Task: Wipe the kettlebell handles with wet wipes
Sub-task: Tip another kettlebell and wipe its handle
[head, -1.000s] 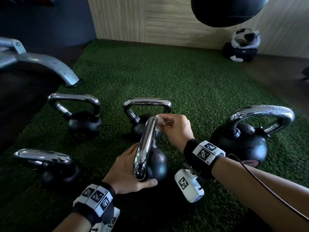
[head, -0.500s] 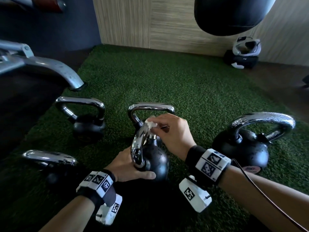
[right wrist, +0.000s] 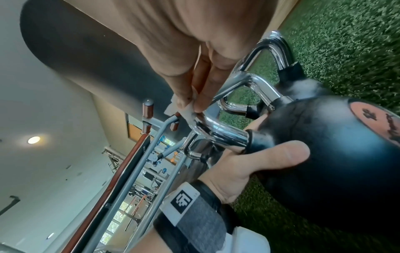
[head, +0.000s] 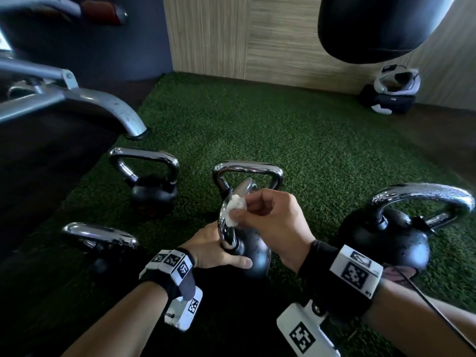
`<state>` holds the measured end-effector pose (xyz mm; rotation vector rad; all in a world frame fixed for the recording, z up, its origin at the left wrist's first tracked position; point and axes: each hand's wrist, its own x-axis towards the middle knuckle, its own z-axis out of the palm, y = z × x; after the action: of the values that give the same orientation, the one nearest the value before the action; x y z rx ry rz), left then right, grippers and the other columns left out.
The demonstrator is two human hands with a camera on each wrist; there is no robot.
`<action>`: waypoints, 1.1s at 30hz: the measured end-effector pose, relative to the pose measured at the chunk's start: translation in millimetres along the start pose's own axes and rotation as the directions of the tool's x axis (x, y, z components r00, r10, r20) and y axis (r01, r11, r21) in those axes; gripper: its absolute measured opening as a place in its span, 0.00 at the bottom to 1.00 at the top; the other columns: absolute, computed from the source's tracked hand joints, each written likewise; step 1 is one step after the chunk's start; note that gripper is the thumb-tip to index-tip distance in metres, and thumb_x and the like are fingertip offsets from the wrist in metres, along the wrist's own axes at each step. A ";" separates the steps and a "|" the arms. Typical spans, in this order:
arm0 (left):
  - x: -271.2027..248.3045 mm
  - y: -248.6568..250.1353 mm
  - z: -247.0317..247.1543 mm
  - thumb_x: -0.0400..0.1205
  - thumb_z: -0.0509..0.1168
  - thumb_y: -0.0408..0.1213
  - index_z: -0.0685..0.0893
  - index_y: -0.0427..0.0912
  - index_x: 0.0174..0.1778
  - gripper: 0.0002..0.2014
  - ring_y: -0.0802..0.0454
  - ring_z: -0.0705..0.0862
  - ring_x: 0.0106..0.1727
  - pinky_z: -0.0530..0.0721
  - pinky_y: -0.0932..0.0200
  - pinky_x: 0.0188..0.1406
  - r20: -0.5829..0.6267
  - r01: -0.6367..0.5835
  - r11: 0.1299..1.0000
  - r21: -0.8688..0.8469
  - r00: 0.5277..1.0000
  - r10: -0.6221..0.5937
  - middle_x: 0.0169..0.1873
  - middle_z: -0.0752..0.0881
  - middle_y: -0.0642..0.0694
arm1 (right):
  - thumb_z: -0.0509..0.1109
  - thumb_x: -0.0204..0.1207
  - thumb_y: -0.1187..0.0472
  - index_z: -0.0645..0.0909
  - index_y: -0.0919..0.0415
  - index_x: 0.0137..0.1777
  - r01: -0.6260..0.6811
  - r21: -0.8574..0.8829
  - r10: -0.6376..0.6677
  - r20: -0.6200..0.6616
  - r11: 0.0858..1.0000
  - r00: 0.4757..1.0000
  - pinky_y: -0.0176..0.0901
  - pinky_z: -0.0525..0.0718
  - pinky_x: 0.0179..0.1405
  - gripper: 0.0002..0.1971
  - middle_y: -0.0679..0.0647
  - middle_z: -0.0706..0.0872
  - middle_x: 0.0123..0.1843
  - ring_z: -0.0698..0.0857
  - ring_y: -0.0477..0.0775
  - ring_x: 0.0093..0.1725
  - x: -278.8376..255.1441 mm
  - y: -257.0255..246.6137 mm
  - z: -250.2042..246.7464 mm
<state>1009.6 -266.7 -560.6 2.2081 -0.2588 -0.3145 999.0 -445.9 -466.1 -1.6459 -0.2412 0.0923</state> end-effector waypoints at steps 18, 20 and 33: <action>-0.2 -10.2 3.0 0.62 0.86 0.58 0.85 0.74 0.52 0.25 0.63 0.88 0.61 0.84 0.48 0.71 0.041 0.014 0.999 -0.046 0.999 -0.012 0.52 0.91 0.65 | 0.89 0.66 0.62 0.94 0.57 0.49 0.016 -0.341 0.027 0.121 0.940 0.992 0.43 0.93 0.49 0.12 0.50 0.96 0.43 0.95 0.50 0.44 -8.5 45.8 -6.3; -1.2 -6.2 3.2 0.66 0.88 0.51 0.83 0.65 0.65 0.32 0.59 0.86 0.69 0.82 0.56 0.72 0.048 0.000 0.998 -0.061 0.999 0.003 0.59 0.90 0.63 | 0.86 0.69 0.66 0.93 0.57 0.54 0.020 -0.322 0.042 0.185 0.947 0.982 0.49 0.94 0.54 0.14 0.52 0.96 0.46 0.95 0.52 0.47 -0.3 45.2 -12.5; -38.6 3.4 6.6 0.60 0.89 0.55 0.72 0.75 0.66 0.43 0.81 0.76 0.67 0.75 0.70 0.72 0.046 -0.103 0.990 0.092 0.994 0.100 0.65 0.76 0.75 | 0.80 0.72 0.70 0.93 0.58 0.51 -0.035 -0.304 0.202 0.539 0.952 0.818 0.49 0.91 0.55 0.10 0.53 0.96 0.49 0.93 0.52 0.47 -1.6 53.9 -11.3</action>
<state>970.7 -262.3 -556.7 2.2742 -0.4149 -0.2972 1005.3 -461.2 -518.6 -1.8871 -0.6282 0.6823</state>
